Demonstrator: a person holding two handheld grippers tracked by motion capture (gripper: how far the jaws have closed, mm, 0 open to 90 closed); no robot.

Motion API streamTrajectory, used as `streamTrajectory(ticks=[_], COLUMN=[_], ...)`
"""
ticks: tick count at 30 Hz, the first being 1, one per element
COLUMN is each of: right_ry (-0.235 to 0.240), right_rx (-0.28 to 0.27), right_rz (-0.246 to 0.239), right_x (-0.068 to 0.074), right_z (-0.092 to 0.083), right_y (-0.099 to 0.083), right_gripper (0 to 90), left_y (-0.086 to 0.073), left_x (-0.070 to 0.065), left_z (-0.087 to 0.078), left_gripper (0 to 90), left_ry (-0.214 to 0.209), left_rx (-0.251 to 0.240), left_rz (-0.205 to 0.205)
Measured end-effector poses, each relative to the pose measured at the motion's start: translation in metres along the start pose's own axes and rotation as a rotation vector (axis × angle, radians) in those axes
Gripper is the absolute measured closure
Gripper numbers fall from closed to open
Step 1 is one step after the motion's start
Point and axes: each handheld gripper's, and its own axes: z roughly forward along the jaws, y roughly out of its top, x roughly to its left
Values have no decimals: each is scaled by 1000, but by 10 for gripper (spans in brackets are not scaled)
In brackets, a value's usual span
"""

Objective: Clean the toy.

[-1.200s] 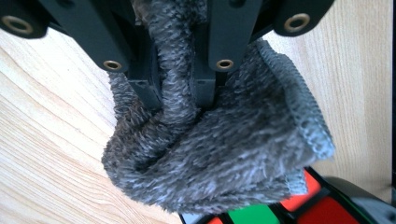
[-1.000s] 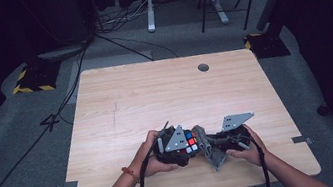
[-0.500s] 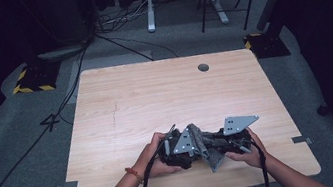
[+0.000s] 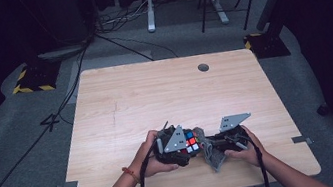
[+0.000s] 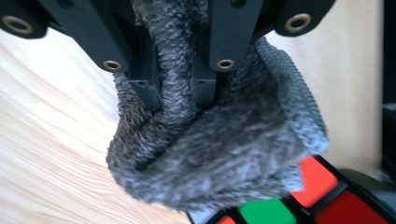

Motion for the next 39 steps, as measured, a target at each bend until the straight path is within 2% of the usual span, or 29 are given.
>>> streamTrajectory(ticks=[1, 3, 6, 11, 13, 15, 18, 21, 29, 33, 39], right_ry=[21, 25, 40, 35, 27, 20, -4, -20, -44, -40, -66], right_rx=[-18, -32, -56, -96, -106, -108, -95, -94, -103, -124, -115], right_rz=[1, -1, 20, 21, 16, 6, -14, -25, -61, -62, -79], right_x=[1, 2, 2, 1, 2, 3, 6, 8, 14, 15, 15], right_z=[-1, -2, -4, -9, -12, -12, -12, -11, -13, -17, -16], right_y=[0, 2, 1, 1, 2, 2, 4, 5, 8, 10, 11], right_gripper=[768, 770, 771, 774, 775, 775, 776, 776, 776, 775, 773], left_y=[0, -1, -2, -6, -7, -8, -8, -8, -9, -9, -8], left_x=[0, 1, 3, 4, 4, 3, 2, 2, 2, 2, 3], left_z=[0, 0, 0, 2, 4, 8, 11, 13, 14, 15, 13], left_gripper=[334, 333, 330, 327, 326, 325, 326, 322, 324, 329, 331], left_ry=[-3, -5, -12, -18, -12, -2, 8, 24, 20, 8, 12], left_rx=[-3, -11, -12, 4, 27, 59, 80, 89, 115, 114, 101], left_rz=[-6, -6, -16, -28, -21, -17, -6, -8, -4, -15, -18])
